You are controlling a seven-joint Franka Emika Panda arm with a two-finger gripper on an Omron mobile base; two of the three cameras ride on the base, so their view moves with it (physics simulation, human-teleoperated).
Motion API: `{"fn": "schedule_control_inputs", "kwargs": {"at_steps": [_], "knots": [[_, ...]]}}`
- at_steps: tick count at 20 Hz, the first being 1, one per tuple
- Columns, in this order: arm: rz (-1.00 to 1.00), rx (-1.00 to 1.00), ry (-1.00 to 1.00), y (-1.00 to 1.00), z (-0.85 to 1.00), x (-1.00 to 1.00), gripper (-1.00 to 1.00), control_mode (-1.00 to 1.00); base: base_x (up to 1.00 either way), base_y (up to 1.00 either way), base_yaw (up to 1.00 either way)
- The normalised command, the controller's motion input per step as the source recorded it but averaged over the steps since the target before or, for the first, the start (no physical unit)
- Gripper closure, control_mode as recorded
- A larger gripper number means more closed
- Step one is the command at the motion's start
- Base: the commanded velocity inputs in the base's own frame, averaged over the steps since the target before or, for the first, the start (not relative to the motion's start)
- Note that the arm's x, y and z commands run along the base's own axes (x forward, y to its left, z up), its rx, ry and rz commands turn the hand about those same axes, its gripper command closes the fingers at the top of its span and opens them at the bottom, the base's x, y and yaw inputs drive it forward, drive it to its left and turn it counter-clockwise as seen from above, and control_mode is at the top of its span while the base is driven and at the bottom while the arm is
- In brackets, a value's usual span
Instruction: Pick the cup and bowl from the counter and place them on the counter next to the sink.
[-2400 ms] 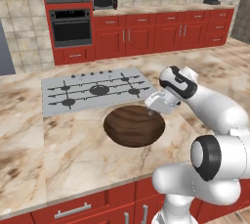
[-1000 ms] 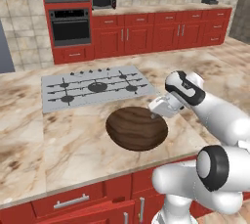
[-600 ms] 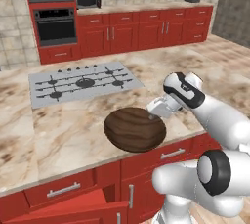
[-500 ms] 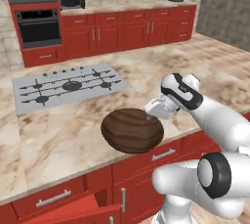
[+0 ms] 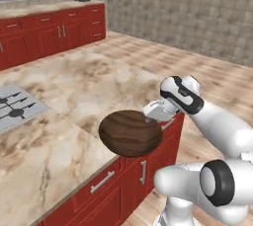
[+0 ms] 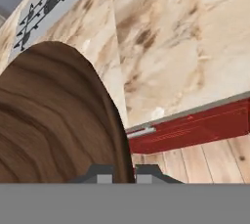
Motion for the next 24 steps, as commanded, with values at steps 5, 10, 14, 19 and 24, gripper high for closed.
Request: {"fn": "schedule_control_inputs", "kwargs": {"at_steps": [5,10,14,19,24], "knots": [[0.0,0.0,0.0,0.0,0.0,0.0,1.0,1.0,0.0,-0.77,-0.63],[0.0,0.0,0.0,0.0,0.0,0.0,1.0,1.0,0.0,-0.71,-0.61],[0.0,0.0,0.0,0.0,0.0,0.0,1.0,1.0,0.01,-0.57,-0.63],[0.0,0.0,0.0,0.0,0.0,0.0,1.0,1.0,0.08,-0.42,-0.63],[0.0,0.0,0.0,0.0,0.0,0.0,1.0,1.0,0.22,-0.29,-0.61]]}}
